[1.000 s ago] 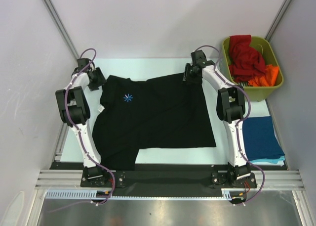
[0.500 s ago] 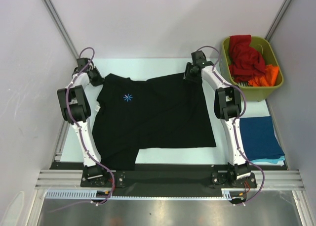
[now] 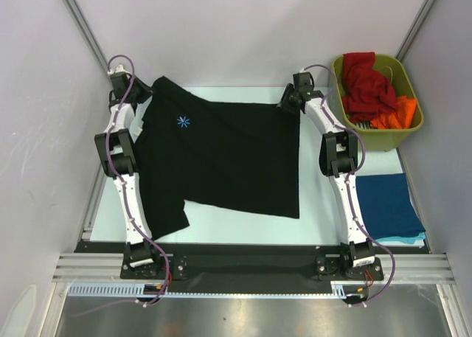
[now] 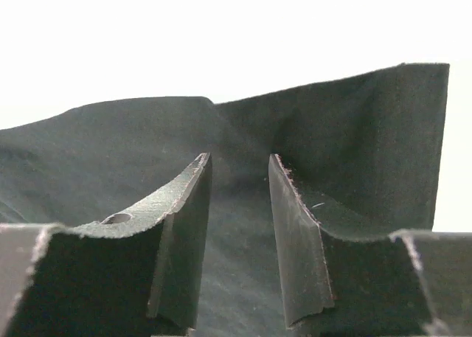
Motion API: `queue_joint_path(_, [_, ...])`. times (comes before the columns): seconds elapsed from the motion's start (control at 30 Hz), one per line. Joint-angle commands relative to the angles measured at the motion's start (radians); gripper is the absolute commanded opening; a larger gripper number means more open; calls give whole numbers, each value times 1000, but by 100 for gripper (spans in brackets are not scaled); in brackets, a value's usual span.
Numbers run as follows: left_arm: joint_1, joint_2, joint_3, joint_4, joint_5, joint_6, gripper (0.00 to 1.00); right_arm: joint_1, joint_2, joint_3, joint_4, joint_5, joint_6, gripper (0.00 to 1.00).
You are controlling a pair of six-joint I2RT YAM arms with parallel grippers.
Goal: Fold and stack the t-shirts
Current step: Flatten the tshirt out
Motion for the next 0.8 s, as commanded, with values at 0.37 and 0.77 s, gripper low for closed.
queue_joint_path(0.37, [-23,-521,-441,-213,-410,228,82,-21,-128,107,-82,8,-104,59])
queue_joint_path(0.77, [-92,-1215,-1207,-366,-390,100,81,143,-586,-468,-308,-7,-143,68])
